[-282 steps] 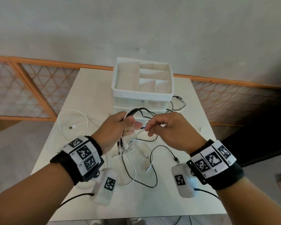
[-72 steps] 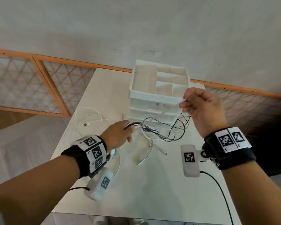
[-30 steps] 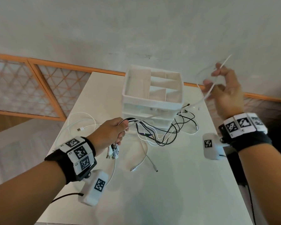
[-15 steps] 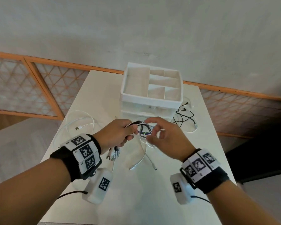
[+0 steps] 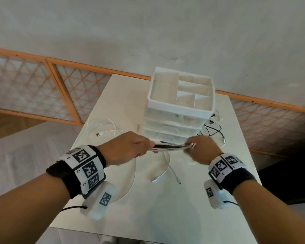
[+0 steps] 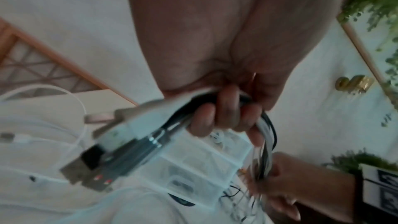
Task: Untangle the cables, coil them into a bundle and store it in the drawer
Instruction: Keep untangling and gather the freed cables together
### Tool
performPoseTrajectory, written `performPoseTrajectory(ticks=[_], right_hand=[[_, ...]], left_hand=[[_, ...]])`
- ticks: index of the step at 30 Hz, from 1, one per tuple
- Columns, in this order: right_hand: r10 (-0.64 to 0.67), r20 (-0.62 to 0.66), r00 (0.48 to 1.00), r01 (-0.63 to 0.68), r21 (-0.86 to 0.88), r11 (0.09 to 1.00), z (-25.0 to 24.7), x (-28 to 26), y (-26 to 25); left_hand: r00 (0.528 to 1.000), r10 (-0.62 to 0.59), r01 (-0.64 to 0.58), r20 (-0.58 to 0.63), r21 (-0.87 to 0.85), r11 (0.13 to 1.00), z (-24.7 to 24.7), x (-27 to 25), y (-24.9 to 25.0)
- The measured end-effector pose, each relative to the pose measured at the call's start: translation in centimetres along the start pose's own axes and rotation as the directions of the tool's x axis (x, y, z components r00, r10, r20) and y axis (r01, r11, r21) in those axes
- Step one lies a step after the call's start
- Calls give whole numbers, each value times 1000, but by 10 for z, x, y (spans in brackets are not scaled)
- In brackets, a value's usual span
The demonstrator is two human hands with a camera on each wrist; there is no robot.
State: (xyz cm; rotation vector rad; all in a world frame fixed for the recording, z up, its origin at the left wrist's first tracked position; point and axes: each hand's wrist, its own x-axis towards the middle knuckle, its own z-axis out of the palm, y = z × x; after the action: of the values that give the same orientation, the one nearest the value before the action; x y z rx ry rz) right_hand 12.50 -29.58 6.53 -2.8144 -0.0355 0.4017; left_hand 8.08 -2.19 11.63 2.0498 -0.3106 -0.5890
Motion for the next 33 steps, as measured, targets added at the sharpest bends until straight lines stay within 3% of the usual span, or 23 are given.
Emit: performPoseTrajectory(ticks=[2, 3, 4, 6, 7, 9, 12, 15, 17, 19, 22, 24, 26, 30, 33], right_hand=[[121, -286, 950, -90, 120, 989, -5, -1, 15], [143, -368, 919, -92, 153, 984, -2, -3, 19], [162, -340, 926, -112, 163, 980, 2, -5, 20], [184, -106, 977, -172, 109, 979, 18, -12, 13], [145, -28, 989, -141, 100, 985, 23, -17, 6], [-22, 43, 999, 14, 167, 986, 35, -28, -18], [-227, 131, 965, 195, 218, 956, 56, -43, -59], [-114, 130, 985, 91, 168, 981, 61, -33, -55], [-21, -46, 999, 27, 128, 991, 55, -26, -41], [-35, -217, 976, 73, 172, 982, 61, -29, -35], [-79, -95, 992, 103, 292, 951, 89, -42, -38], [-54, -104, 993, 84, 310, 947, 108, -50, -31], [-34, -110, 993, 59, 232, 971, 121, -51, -22], [-43, 161, 986, 47, -20, 999, 142, -50, -23], [29, 131, 991, -21, -64, 998, 149, -48, -28]], left_hand=[[999, -33, 21, 43, 255, 967, -2, -2, -14], [998, -52, 44, 18, 315, 948, -1, 0, -22], [997, -67, 73, -29, 335, 939, 1, 2, -29], [990, -73, 112, -123, 349, 931, 6, 5, -40], [987, -58, 109, -147, 361, 926, 9, 6, -42], [990, 11, 43, -138, 378, 925, 15, 8, -42], [985, 147, -110, -86, 340, 934, 22, 7, -30], [988, 157, -148, -4, 314, 938, 24, 2, -34], [999, 50, -52, 16, 319, 946, 28, -1, -47], [999, -49, 49, -8, 350, 935, 40, -1, -58], [983, -152, 176, -101, 320, 931, 52, 0, -70], [962, -200, 247, -188, 270, 931, 48, 0, -76], [945, -228, 277, -234, 204, 939, 42, -1, -80], [955, -236, 244, -181, 20, 970, 37, -1, -75], [947, -259, 237, -189, -128, 963, 39, 0, -72]])
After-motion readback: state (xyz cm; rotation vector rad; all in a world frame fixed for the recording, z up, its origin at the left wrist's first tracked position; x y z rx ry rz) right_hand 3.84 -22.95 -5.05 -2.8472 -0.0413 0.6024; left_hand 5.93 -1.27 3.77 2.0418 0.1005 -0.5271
